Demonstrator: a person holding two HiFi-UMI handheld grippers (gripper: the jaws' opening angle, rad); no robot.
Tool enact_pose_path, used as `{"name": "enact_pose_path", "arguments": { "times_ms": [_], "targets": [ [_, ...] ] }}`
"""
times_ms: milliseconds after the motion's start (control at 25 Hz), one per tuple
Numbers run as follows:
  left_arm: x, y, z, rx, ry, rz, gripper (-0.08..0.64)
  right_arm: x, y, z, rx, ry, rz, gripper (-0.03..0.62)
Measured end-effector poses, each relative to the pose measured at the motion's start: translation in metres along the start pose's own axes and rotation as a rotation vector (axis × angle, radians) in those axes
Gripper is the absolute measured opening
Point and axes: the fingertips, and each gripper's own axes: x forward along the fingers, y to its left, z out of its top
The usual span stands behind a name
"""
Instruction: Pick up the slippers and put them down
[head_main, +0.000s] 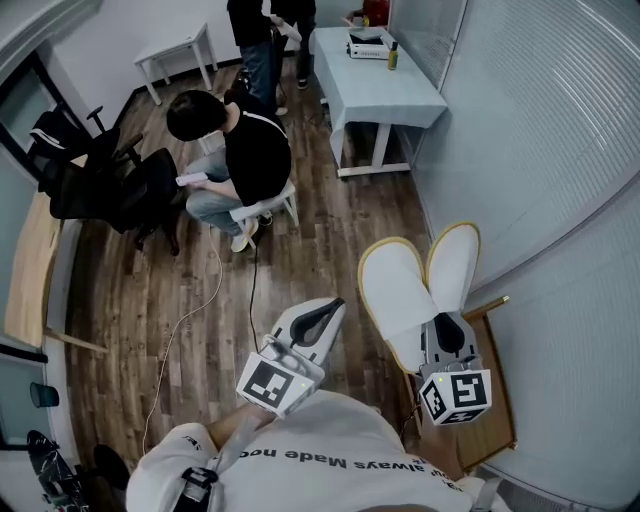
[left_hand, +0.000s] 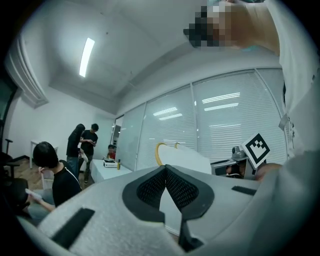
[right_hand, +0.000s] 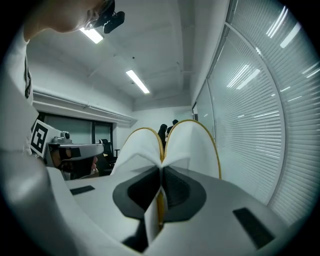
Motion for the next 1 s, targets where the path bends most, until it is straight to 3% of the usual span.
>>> {"name": "enact_pose_path", "arguments": {
  "times_ms": [480, 720, 1000],
  "targets": [
    [-0.059, 0.122, 0.0, 0.003, -0.026, 0.12, 0.011, 0.107, 0.102, 0.01, -0.018, -0.013, 0.152, 0.021],
    [-0.078, 0.143, 0.001, -0.001, -0.029, 0.153, 0.011, 0.122, 0.133, 0.013, -0.04, -0.021, 0.201, 0.021],
    [-0.076, 0.142, 0.0, -0.007, -0.052, 0.19, 0.011, 0.126, 0.132, 0.012, -0.048, -0.016, 0.238, 0.021]
  ]
}}
